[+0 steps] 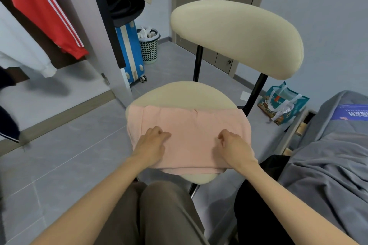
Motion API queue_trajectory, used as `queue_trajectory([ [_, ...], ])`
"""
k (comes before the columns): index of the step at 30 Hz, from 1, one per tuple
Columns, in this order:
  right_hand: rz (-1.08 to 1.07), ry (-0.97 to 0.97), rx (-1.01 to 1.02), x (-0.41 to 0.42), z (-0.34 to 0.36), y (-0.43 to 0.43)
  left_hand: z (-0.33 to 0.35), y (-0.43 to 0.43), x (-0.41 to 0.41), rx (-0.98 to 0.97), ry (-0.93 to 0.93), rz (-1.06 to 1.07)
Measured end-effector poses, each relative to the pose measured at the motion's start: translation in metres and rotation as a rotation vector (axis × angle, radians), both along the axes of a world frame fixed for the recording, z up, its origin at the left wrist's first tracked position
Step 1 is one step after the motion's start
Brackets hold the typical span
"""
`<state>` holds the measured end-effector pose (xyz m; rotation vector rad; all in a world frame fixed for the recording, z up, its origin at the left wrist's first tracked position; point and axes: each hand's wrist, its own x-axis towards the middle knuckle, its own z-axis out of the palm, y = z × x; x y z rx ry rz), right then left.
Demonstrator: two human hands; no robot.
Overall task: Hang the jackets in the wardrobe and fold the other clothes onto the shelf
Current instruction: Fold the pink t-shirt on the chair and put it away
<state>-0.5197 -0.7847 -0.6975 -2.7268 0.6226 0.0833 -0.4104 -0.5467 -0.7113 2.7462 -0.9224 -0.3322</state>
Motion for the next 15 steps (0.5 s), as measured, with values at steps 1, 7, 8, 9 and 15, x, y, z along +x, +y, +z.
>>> queue_trajectory([
  [1,0.044,-0.045,0.035,0.009,-0.003,0.005,-0.001,-0.011,0.001,-0.035,0.007,0.021],
  [7,0.198,-0.027,0.132,0.059,-0.043,0.030,-0.028,-0.064,0.007,0.017,0.097,0.043],
  [8,0.197,-0.021,0.127,0.066,-0.052,0.031,-0.036,-0.067,0.010,0.045,0.103,0.049],
  [9,0.197,-0.023,0.101,0.071,-0.060,0.032,-0.043,-0.068,0.013,0.065,0.089,0.055],
  [15,0.002,0.017,0.004,0.089,-0.085,0.021,-0.068,-0.042,0.050,-0.063,-0.031,0.282],
])
